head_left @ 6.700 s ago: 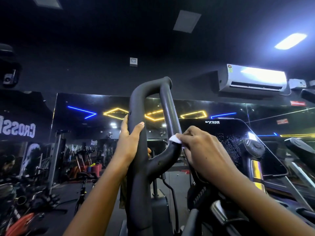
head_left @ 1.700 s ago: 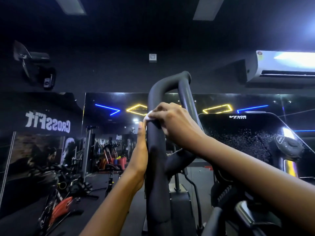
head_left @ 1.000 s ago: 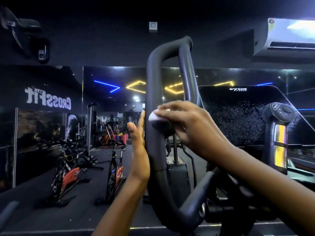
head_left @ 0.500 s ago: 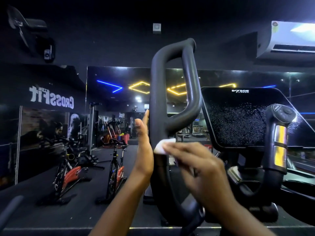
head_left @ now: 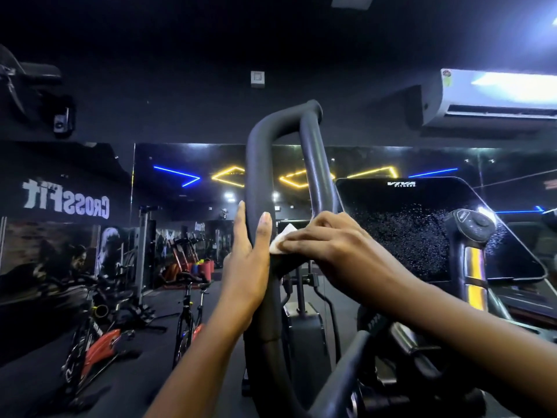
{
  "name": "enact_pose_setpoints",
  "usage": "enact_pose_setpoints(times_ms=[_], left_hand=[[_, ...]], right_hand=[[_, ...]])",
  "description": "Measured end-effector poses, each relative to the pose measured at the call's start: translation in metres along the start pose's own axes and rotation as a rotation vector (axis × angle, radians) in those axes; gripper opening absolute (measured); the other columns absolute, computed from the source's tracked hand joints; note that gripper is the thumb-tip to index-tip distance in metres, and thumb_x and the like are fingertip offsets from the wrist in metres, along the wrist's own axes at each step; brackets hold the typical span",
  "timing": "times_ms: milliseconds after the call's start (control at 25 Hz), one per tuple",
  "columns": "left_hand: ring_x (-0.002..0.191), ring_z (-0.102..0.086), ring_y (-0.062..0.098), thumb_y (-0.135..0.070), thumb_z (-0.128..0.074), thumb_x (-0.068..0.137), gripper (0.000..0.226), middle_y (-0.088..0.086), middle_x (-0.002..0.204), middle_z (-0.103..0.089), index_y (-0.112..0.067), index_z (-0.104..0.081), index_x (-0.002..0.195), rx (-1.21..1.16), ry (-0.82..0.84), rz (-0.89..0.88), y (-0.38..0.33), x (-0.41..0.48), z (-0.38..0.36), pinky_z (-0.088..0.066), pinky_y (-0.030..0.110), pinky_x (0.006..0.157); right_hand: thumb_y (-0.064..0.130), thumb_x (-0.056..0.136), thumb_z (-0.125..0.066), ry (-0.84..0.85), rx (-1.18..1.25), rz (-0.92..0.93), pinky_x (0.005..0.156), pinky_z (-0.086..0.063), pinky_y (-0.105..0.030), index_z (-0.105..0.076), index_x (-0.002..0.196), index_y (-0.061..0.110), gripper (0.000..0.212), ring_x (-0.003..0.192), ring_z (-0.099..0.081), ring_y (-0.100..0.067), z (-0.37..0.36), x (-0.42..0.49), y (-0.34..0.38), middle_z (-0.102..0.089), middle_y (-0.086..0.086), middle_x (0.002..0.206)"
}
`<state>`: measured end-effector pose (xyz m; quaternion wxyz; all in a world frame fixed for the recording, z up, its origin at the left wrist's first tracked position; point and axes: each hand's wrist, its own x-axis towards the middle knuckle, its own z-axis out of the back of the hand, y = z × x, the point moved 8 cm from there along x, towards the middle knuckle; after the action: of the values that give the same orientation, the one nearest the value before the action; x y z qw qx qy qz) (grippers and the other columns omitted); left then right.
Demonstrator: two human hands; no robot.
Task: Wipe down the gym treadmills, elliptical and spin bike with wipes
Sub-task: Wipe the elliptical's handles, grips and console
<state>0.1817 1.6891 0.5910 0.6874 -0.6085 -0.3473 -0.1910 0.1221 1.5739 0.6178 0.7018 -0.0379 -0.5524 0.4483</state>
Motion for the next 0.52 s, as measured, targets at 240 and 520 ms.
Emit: enact_pose_setpoints(times_ms=[240,520], left_hand=[[0.119,-0.054,0.038,-0.082,-0.032,0.067,0.080,-0.007,0.147,-0.037,-0.062,-0.005,0.140,0.063,0.017,0.024,0.002,0.001,0.002,-0.043,0.058,0.098],[0.121,-0.052,0.037,-0.072,-0.032,0.076,0.073,-0.011,0.146,-0.038,-0.058,-0.009,0.143,0.071,-0.023,-0.027,-0.004,0.008,0.003,-0.044,0.059,0.097]], right_hand=[[0.008,0.084,-0.061,-0.116,0.133,-0.548,0.076,-0.046,-0.012,-0.069,0.111,0.018,0.030,0.084,-0.067,-0.015,0.014,0.051,-0.089,-0.072,-0.003,0.102],[0.014,0.088,-0.056,-0.158,0.524,-0.818,0.061,-0.040,-0.009,-0.073,0.100,0.015,0.021,0.087,-0.059,-0.007,-0.033,0.077,-0.100,-0.072,-0.004,0.099]])
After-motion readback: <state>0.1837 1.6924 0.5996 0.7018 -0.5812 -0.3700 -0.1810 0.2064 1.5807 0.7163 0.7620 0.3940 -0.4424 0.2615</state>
